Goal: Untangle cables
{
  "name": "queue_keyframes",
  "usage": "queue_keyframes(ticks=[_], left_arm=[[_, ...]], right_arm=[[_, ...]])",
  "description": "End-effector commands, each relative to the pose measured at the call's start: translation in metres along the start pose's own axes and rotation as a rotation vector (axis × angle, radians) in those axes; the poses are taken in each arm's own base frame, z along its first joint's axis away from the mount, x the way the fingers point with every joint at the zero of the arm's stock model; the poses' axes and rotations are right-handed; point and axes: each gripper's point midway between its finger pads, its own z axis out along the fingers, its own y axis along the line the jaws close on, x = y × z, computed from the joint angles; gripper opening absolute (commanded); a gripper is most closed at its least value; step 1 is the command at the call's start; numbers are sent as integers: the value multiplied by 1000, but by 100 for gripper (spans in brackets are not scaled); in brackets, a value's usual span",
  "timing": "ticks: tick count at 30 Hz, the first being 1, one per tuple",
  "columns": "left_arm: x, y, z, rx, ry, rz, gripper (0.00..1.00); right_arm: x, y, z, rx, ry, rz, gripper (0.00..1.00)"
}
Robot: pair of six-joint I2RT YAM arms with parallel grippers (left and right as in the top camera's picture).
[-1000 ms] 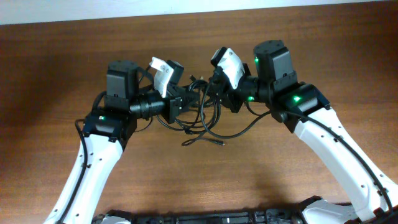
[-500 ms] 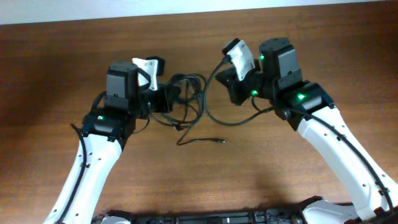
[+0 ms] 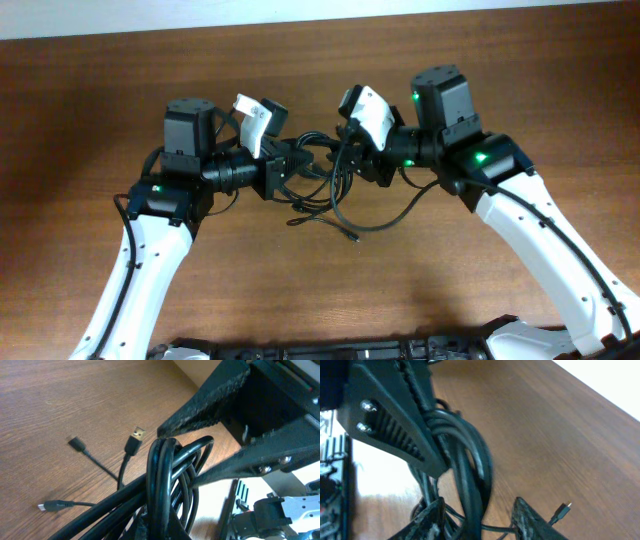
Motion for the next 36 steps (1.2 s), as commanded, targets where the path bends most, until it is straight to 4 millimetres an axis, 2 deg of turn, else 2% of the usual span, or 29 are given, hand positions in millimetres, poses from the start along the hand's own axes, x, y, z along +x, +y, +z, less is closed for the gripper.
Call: queue_keyframes(ticks=[1,2,5,8,11,12,14,16,18,19,20,21,23,25,30,36], left_arm=[[-2,-7,0,48,-6,40,0],[-2,-7,0,48,-6,40,0],[-1,1,0,-2,-3,34,0],[2,34,-3,-195,0,-107,0],[10,69,-14,-414,-22,-319,0],[12,74,-17,-445,-26,-357,0],[12,70,-15,-419,-23,-366,0],[10,55,-9,-326,-3,-292,0],[11,52,-8,-304,4,-270,0],[10,51,-8,-303,4,-270,0],[10,50,-7,-296,4,-271,0],[10,46,-6,-270,6,-271,0],[6,30,-2,-171,3,-262,0],[-7,4,0,-16,-24,-224,0],[-14,4,0,-11,-50,-222,0],[-14,4,1,-19,-48,-236,0]], right_arm=[[-9,9,-3,-13,-20,-43,12],[-7,4,-3,17,-7,-38,4],[-5,-1,-3,44,0,-10,4],[1,-20,-5,157,29,89,4],[12,-52,-14,355,62,236,4],[16,-62,-19,422,67,284,4],[20,-73,-25,504,69,340,4],[20,-73,-24,499,69,339,4],[18,-67,-21,461,65,326,6],[15,-59,-17,403,65,280,13],[9,-44,-11,305,57,204,29],[8,-40,-10,276,53,180,40],[7,-39,-10,271,54,166,48],[7,-38,-9,266,53,157,49],[5,-34,-8,240,45,156,48],[5,-35,-8,246,45,143,49]])
